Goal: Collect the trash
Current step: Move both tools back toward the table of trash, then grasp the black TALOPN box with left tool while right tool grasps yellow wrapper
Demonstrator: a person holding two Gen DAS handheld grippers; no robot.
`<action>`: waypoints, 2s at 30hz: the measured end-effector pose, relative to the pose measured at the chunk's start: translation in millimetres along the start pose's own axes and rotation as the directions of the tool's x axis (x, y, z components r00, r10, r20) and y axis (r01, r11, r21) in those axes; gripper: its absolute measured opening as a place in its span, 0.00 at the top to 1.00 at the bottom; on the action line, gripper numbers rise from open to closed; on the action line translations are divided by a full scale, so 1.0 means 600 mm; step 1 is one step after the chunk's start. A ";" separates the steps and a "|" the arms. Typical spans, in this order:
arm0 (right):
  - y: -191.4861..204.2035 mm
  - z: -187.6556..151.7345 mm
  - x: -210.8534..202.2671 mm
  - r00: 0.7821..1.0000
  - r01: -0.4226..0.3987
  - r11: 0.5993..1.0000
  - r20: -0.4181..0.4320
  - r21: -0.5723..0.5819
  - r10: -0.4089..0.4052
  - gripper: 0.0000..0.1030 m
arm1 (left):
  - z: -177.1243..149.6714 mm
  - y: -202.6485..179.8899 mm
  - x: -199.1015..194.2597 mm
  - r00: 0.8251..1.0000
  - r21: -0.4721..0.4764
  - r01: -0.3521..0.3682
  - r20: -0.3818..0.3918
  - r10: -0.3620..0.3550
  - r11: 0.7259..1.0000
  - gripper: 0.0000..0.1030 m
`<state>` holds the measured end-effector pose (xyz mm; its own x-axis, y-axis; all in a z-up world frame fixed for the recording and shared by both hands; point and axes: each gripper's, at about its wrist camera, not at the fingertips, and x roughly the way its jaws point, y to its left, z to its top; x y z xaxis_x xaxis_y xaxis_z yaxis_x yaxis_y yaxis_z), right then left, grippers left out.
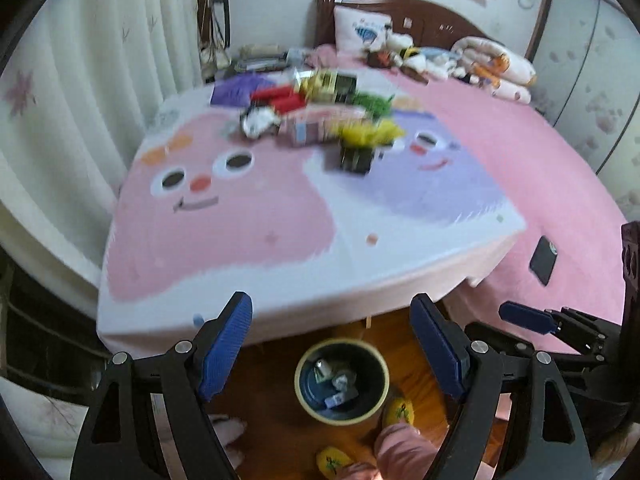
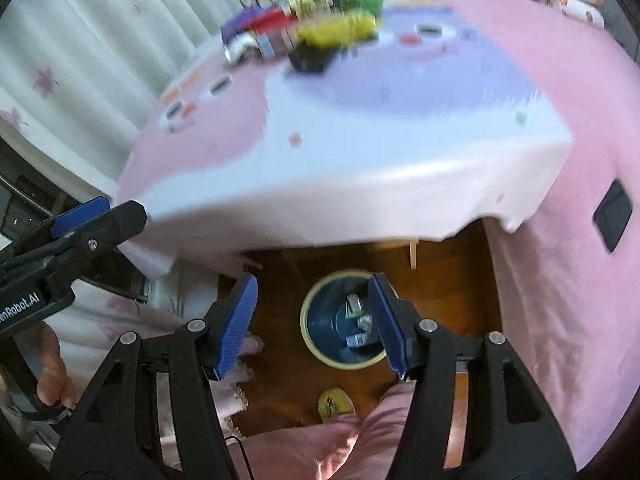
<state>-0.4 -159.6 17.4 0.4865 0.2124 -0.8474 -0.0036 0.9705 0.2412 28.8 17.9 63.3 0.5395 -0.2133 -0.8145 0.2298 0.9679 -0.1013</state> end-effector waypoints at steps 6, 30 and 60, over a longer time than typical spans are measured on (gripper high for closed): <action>0.017 0.076 -0.071 0.996 -0.011 1.000 0.091 0.017 0.009 0.47 | 0.075 -0.004 -0.044 0.999 0.022 -0.023 0.026 0.022 0.999 0.20; -0.124 0.450 0.208 0.975 -0.190 0.965 -0.081 0.180 0.207 0.46 | 0.316 0.014 0.320 0.969 -0.177 -0.168 -0.213 0.129 0.970 0.23; -0.234 0.541 0.307 0.944 -0.257 0.955 -0.172 0.147 0.281 0.84 | 0.358 -0.062 0.496 0.933 -0.186 -0.145 -0.353 0.072 0.972 0.23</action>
<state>373.3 -294.0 -18.8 0.3079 0.4928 -0.8139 -0.0004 0.8555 0.5178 354.9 -110.3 -52.3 0.2344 -0.0823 -0.9687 -0.0054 0.9963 -0.0860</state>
